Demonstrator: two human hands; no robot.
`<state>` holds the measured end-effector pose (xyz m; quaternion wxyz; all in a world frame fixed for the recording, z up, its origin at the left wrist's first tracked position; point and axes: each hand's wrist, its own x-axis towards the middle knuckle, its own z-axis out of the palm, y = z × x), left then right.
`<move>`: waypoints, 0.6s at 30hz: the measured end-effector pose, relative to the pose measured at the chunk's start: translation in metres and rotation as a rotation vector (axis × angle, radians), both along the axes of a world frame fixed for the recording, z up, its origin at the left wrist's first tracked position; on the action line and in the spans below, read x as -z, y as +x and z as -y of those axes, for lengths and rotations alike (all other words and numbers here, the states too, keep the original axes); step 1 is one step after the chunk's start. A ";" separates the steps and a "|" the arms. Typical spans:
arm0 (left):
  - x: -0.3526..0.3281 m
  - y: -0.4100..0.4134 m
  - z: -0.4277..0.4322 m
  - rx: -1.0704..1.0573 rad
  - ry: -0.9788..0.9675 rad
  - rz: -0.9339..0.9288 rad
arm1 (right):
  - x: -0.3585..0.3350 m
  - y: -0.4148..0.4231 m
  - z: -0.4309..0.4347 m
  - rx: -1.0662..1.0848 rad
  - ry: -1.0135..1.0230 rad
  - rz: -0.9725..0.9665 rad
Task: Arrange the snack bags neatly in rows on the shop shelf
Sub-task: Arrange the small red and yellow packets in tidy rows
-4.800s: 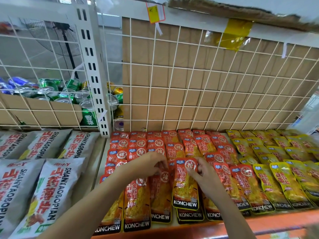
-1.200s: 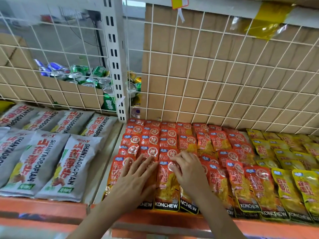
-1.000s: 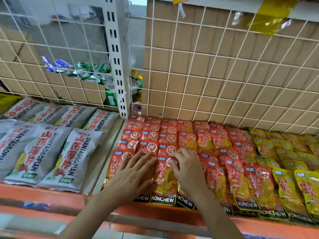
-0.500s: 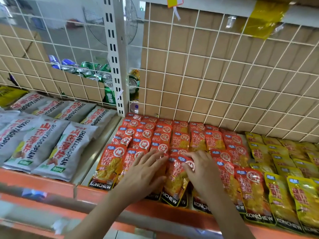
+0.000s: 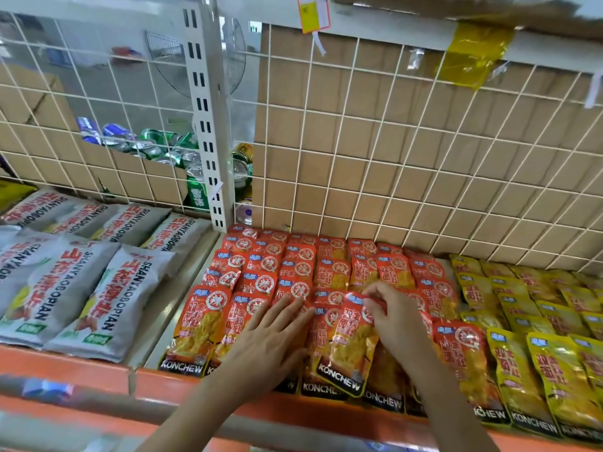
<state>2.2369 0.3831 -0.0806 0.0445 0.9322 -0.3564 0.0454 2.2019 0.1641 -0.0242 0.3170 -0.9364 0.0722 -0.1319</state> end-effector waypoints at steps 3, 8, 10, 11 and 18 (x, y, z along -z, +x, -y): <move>-0.002 -0.001 0.001 -0.001 0.007 -0.020 | -0.003 0.000 0.015 0.057 -0.080 -0.025; -0.001 0.000 0.002 -0.007 0.022 -0.045 | -0.002 -0.003 0.025 0.157 -0.179 -0.136; -0.001 0.000 0.002 0.003 0.029 -0.070 | 0.001 -0.004 0.026 0.164 -0.199 -0.157; -0.003 0.000 0.002 0.005 0.035 -0.095 | 0.002 -0.005 0.027 0.168 -0.221 -0.153; -0.014 0.000 0.003 -0.058 -0.033 -0.190 | 0.001 0.003 0.024 0.212 -0.247 -0.029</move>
